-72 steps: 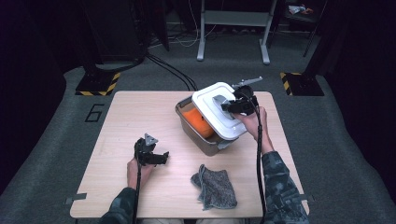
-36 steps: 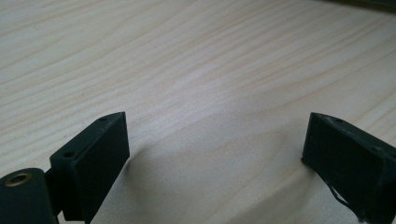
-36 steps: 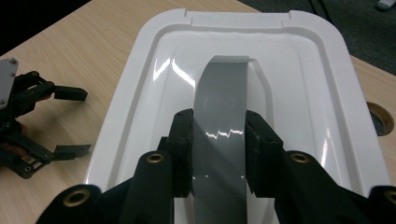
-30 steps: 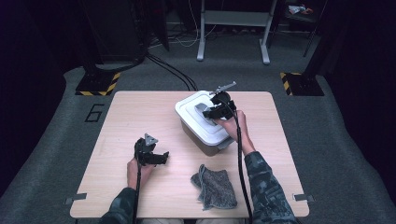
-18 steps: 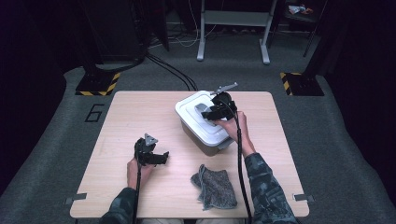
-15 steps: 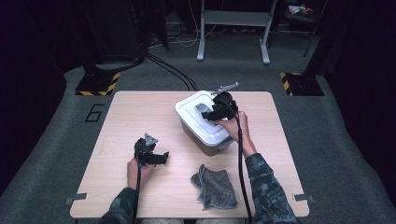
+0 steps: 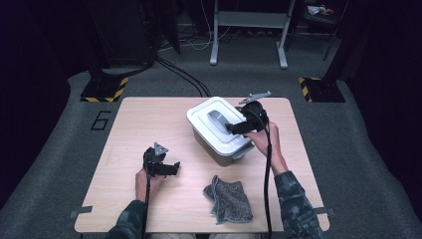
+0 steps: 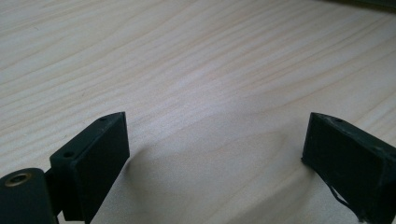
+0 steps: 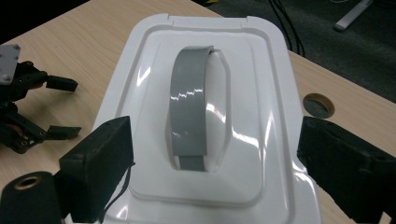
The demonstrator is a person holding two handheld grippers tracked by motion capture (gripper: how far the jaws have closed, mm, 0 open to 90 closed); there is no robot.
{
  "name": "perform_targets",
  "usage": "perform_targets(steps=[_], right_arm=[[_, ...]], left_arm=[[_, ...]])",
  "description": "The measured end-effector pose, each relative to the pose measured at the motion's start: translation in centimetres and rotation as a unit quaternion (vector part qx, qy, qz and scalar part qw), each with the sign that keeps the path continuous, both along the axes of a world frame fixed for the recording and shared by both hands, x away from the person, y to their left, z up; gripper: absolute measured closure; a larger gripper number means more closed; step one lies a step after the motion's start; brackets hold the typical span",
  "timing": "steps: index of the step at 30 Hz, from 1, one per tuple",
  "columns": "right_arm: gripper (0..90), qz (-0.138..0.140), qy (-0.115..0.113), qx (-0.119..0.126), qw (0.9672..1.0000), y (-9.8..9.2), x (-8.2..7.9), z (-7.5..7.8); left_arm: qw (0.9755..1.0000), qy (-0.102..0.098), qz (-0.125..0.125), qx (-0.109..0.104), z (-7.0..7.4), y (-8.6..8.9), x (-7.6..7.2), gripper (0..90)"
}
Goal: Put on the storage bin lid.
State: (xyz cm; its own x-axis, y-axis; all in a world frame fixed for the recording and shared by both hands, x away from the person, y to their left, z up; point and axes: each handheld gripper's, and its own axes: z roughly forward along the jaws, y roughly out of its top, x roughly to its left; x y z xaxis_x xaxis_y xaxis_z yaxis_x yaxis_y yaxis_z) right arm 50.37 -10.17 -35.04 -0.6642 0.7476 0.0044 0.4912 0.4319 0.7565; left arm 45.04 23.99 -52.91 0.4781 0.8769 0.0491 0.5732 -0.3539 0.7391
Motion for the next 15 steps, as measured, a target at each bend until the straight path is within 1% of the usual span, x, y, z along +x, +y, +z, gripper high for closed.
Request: perform_targets(steps=[1, 3, 8, 9, 15], right_arm=[[9.1, -0.007, -0.001, 0.001, 1.0000, -0.3, -0.5, 0.1], [8.2, -0.006, -0.008, -0.002, 0.9999, -1.1, -1.1, 0.2], [6.5, -0.019, -0.023, -0.006, 0.9995, -2.9, -2.7, 0.3], [6.3, -0.020, -0.028, -0.008, 0.9994, -3.4, -3.0, 0.2], [5.6, -0.043, -0.037, -0.005, 0.9984, -5.7, -4.7, -0.6]], left_arm=[[1.0000, 0.000, 0.000, 0.000, 0.0, 0.0, 0.0, 6.7], [1.0000, -0.001, 0.000, 0.000, 0.0, 0.0, 0.0, 6.7], [1.0000, -0.001, 0.001, 0.000, 0.0, 0.0, 0.0, 6.7], [1.0000, -0.001, 0.000, 0.000, 0.0, 0.0, 0.0, 6.7], [1.0000, -0.001, 0.000, 0.000, 0.0, 0.0, 0.0, 6.7]])
